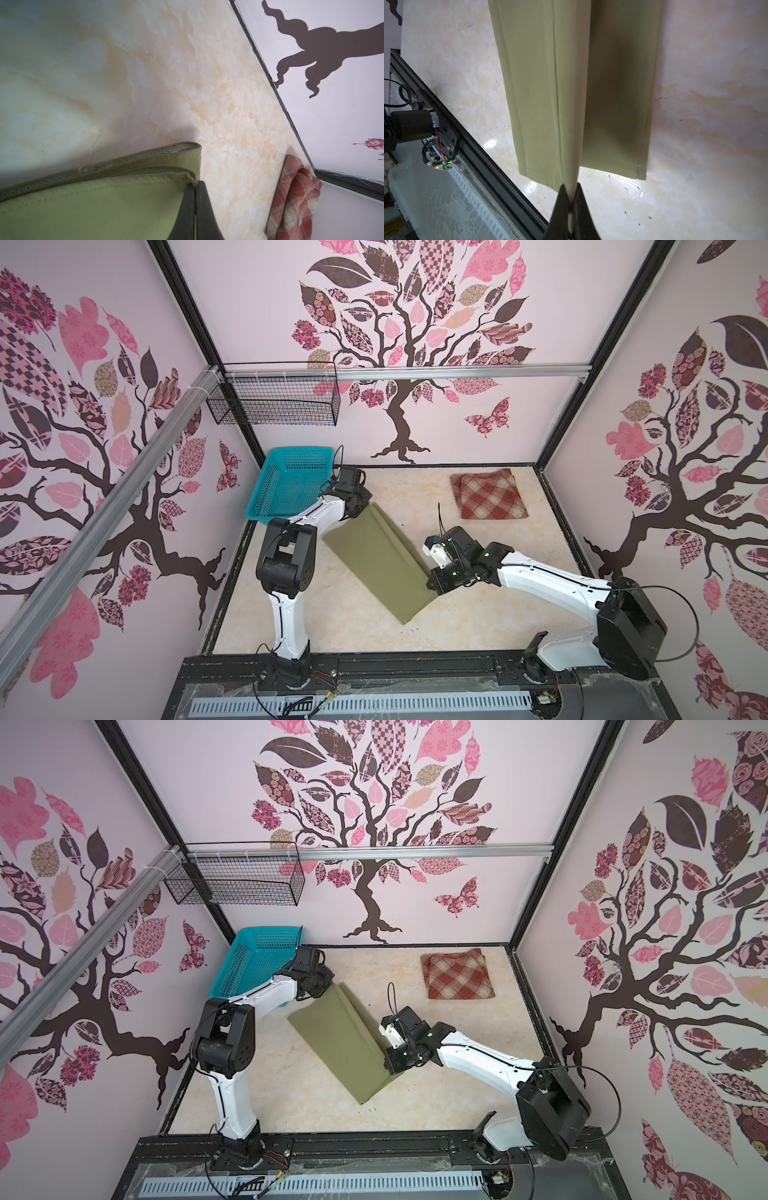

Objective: Fold and stack skirts
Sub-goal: Fold the skirt at the center of the table.

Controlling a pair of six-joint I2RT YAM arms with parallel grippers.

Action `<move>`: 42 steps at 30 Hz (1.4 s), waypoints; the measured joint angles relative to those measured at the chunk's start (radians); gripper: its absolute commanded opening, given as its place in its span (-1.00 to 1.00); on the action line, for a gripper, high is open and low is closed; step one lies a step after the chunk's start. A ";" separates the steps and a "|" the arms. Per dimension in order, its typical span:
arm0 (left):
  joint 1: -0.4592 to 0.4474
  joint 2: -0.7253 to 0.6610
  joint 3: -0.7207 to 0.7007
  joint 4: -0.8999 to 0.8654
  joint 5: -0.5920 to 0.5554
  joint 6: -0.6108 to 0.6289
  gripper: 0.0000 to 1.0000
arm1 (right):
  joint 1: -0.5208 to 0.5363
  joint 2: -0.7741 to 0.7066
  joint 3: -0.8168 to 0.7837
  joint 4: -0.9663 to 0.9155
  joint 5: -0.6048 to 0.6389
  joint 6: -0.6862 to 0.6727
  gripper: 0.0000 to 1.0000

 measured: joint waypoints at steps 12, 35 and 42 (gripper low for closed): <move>0.000 0.061 0.027 0.023 0.006 -0.013 -1.00 | -0.066 0.081 0.000 0.013 -0.017 -0.021 -1.00; 0.002 0.080 0.042 0.059 0.036 -0.032 -1.00 | -0.076 0.126 0.000 0.031 -0.018 -0.019 -1.00; 0.002 0.080 0.047 0.065 0.048 -0.043 -1.00 | -0.076 0.126 0.000 0.031 0.002 -0.018 -1.00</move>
